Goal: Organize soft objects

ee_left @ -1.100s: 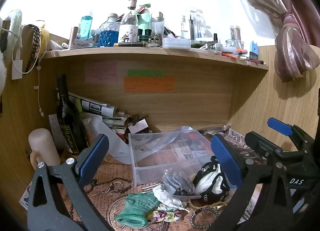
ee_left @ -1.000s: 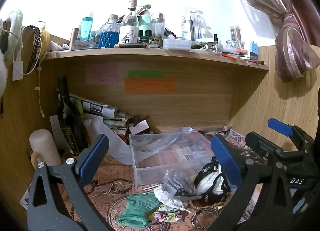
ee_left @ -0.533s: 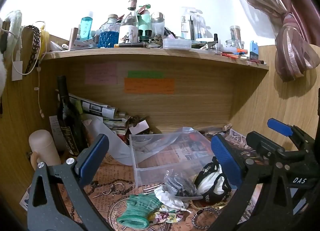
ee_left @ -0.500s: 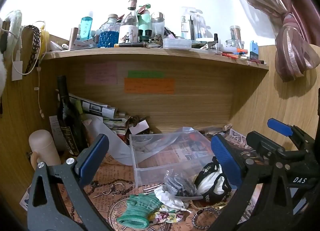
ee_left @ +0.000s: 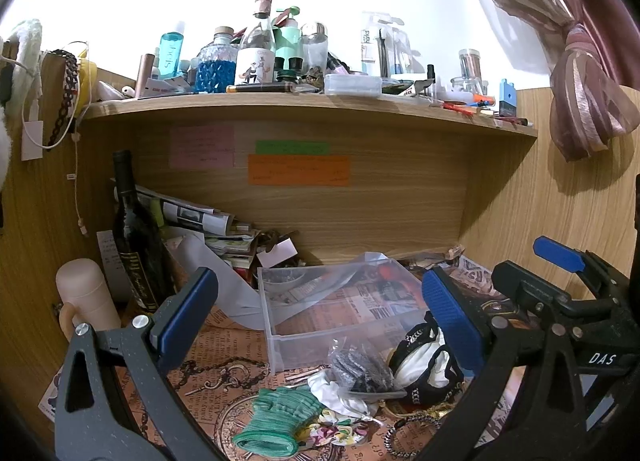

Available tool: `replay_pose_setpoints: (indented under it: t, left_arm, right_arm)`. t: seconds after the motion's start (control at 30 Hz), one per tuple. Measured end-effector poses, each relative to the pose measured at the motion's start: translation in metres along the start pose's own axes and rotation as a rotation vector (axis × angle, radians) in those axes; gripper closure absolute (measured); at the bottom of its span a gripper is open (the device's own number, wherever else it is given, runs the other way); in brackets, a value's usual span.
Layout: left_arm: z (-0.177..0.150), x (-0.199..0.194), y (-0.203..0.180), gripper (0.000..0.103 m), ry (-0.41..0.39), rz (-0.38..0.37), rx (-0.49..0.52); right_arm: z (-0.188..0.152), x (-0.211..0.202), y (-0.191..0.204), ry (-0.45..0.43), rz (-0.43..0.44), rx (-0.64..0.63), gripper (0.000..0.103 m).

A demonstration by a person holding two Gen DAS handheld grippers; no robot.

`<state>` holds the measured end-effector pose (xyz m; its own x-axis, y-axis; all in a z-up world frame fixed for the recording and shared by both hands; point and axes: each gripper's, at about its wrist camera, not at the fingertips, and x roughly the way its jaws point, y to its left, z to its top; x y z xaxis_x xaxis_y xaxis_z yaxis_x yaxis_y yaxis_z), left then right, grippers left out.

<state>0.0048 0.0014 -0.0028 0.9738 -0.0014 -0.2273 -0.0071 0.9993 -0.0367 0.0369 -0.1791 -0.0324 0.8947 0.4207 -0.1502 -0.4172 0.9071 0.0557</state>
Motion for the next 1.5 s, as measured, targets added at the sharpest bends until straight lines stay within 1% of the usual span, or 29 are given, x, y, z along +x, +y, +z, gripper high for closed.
replay_pose_setpoints:
  t: [1.5]
  left_arm:
    - [-0.0010,0.0016,-0.0006,0.000,0.004,0.000,-0.001]
  right_arm:
    - [0.0025,0.0013,0.0034,0.002,0.010,0.010,0.000]
